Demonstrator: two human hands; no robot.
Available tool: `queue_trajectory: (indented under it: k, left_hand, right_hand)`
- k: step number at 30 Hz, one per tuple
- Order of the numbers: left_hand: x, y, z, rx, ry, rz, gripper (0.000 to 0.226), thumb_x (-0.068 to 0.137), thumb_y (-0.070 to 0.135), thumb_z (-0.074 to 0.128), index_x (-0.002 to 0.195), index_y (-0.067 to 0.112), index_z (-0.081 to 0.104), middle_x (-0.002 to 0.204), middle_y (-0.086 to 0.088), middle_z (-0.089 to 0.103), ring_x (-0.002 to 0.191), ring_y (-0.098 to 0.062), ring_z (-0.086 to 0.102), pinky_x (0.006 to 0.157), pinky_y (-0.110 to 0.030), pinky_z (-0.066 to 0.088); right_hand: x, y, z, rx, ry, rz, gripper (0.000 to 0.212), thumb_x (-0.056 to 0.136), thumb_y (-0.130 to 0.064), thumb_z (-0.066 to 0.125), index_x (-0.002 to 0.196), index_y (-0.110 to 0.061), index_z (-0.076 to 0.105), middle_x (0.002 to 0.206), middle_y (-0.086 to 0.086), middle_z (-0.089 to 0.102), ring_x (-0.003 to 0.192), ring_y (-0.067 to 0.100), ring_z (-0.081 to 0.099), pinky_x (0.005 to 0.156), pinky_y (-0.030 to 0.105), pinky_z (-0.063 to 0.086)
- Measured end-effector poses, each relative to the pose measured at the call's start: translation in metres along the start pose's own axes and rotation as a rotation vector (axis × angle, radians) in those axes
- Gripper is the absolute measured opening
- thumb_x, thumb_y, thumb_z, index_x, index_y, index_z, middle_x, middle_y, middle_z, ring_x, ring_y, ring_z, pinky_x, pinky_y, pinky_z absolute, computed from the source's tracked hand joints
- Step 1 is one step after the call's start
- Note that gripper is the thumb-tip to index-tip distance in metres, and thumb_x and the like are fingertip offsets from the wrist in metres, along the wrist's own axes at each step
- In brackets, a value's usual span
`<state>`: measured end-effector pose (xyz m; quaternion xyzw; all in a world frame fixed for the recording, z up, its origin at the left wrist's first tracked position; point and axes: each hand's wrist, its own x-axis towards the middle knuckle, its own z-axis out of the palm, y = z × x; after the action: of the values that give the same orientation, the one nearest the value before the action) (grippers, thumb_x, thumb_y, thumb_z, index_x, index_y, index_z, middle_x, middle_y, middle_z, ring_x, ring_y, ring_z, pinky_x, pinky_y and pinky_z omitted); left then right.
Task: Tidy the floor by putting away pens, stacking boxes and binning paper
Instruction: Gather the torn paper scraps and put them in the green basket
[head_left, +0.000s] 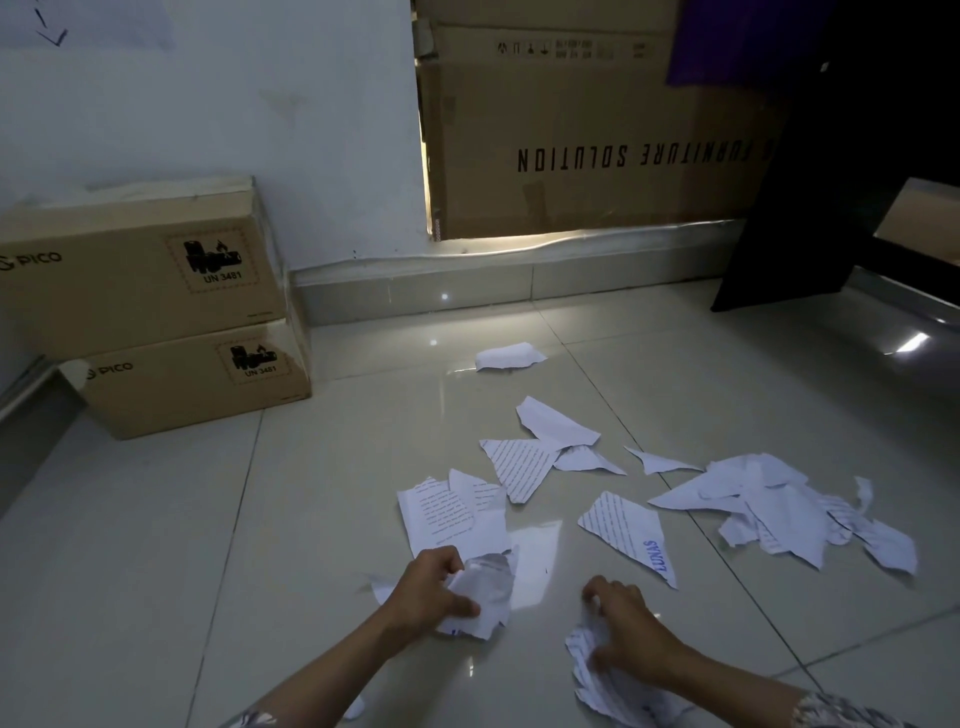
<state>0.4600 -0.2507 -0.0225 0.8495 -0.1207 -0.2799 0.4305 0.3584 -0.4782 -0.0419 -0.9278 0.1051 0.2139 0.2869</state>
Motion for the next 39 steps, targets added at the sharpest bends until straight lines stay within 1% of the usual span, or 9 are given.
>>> queue_trajectory:
  k: [2, 5, 8, 12, 15, 17, 23, 31, 39]
  left_hand:
    - [0.001, -0.001, 0.001, 0.006, 0.004, 0.006, 0.033, 0.072, 0.014, 0.076, 0.068, 0.019, 0.044, 0.08, 0.006, 0.052, 0.074, -0.007, 0.049, 0.053, -0.01, 0.039]
    - [0.003, 0.002, 0.004, 0.015, 0.013, 0.015, 0.031, 0.071, 0.017, 0.077, 0.065, 0.02, 0.047, 0.078, 0.004, 0.053, 0.073, -0.009, 0.05, 0.055, -0.013, 0.04]
    - [0.003, 0.009, 0.006, -0.017, 0.014, 0.039, 0.028, 0.069, 0.013, 0.078, 0.062, 0.019, 0.051, 0.071, 0.002, 0.055, 0.067, -0.013, 0.052, 0.053, -0.016, 0.041]
    - [0.005, 0.026, 0.007, -0.044, 0.027, 0.099, 0.021, 0.07, 0.009, 0.077, 0.061, 0.016, 0.059, 0.063, 0.0, 0.059, 0.06, -0.014, 0.055, 0.051, -0.019, 0.044]
    - [0.006, 0.05, 0.018, -0.063, 0.033, 0.144, 0.018, 0.074, 0.009, 0.074, 0.06, 0.013, 0.063, 0.058, 0.001, 0.06, 0.052, -0.008, 0.054, 0.048, -0.015, 0.04]
    - [0.006, 0.072, 0.028, -0.074, 0.032, 0.178, 0.008, 0.076, 0.01, 0.073, 0.072, 0.004, 0.07, 0.065, -0.005, 0.065, 0.055, -0.01, 0.057, 0.05, -0.016, 0.042]
    - [-0.002, 0.161, 0.076, -0.183, -0.071, 0.315, 0.017, 0.079, 0.004, 0.069, 0.063, 0.005, 0.065, 0.051, 0.005, 0.06, 0.047, -0.005, 0.054, 0.049, -0.013, 0.041]
    - [-0.01, 0.259, 0.163, -0.235, -0.229, 0.525, 0.029, 0.08, 0.008, 0.066, 0.058, 0.008, 0.047, 0.061, -0.008, 0.035, 0.057, -0.015, 0.029, 0.049, -0.023, 0.025]
    - [-0.061, 0.349, 0.274, -0.301, -0.537, 0.635, 0.032, 0.086, 0.0, 0.057, 0.055, 0.008, 0.06, 0.042, 0.012, 0.05, 0.039, -0.001, 0.04, 0.042, -0.01, 0.033]
  right_hand:
    - [0.004, -0.001, -0.002, -0.048, 0.012, 0.002, 0.034, 0.072, -0.012, 0.069, 0.075, -0.027, 0.039, 0.084, -0.006, 0.039, 0.093, 0.016, 0.036, 0.06, 0.015, 0.031]
    - [0.01, 0.002, 0.0, -0.103, 0.03, -0.003, 0.035, 0.076, -0.008, 0.063, 0.054, -0.027, 0.042, 0.072, -0.009, 0.045, 0.089, 0.013, 0.041, 0.066, 0.021, 0.035]
    - [0.01, -0.004, -0.007, -0.107, 0.041, -0.018, 0.014, 0.078, -0.006, 0.062, 0.07, -0.016, 0.069, 0.085, 0.004, 0.059, 0.086, 0.012, 0.043, 0.074, 0.022, 0.043]
    - [-0.005, -0.016, -0.05, -0.035, 0.038, -0.108, 0.018, 0.08, -0.012, 0.067, 0.095, -0.004, 0.073, 0.076, -0.004, 0.061, 0.063, -0.004, 0.047, 0.062, 0.006, 0.04]
    - [-0.03, -0.013, -0.094, 0.055, 0.062, -0.129, 0.006, 0.078, -0.012, 0.07, 0.076, -0.015, 0.074, 0.066, -0.007, 0.062, 0.057, -0.001, 0.05, 0.059, 0.011, 0.039]
    - [-0.049, -0.004, -0.118, 0.074, 0.103, -0.136, 0.018, 0.076, -0.013, 0.071, 0.064, -0.026, 0.069, 0.05, -0.015, 0.058, 0.048, -0.002, 0.047, 0.054, 0.014, 0.036]
    - [-0.13, 0.028, -0.176, 0.125, 0.29, -0.107, 0.019, 0.078, -0.02, 0.07, 0.06, -0.013, 0.066, 0.059, 0.0, 0.049, 0.055, 0.008, 0.036, 0.054, 0.023, 0.027]
    - [-0.243, 0.097, -0.216, 0.358, 0.707, 0.06, 0.038, 0.081, -0.019, 0.068, 0.055, 0.0, 0.049, 0.055, 0.001, 0.035, 0.054, 0.01, 0.032, 0.051, 0.023, 0.023]
    - [-0.367, 0.154, -0.225, 0.437, 1.127, 0.23, 0.033, 0.084, -0.016, 0.065, 0.056, -0.003, 0.053, 0.053, 0.001, 0.038, 0.05, 0.006, 0.033, 0.048, 0.022, 0.023]
